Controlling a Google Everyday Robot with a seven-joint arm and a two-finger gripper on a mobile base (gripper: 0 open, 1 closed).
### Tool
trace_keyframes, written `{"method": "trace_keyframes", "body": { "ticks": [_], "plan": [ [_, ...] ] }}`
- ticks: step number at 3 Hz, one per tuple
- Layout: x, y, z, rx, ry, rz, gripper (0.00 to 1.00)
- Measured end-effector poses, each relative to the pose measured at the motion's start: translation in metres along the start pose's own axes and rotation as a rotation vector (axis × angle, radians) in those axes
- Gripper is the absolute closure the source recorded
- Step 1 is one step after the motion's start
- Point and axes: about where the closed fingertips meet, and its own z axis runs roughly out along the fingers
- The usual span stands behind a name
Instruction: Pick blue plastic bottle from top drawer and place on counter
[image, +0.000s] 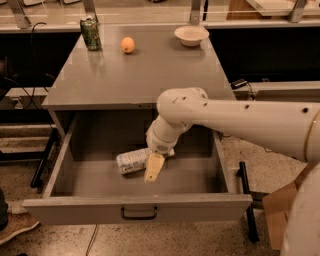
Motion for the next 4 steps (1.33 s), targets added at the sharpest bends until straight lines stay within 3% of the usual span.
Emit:
{"method": "trace_keyframes", "body": {
  "ticks": [1,2,4],
  "plan": [
    [0.002,-0.001,0.019,-0.004,0.049,-0.004,0.00],
    [0.007,0.000,0.037,-0.021,0.080,0.006,0.18],
    [0.017,0.005,0.047,-0.032,0.098,0.025,0.65]
  ]
}}
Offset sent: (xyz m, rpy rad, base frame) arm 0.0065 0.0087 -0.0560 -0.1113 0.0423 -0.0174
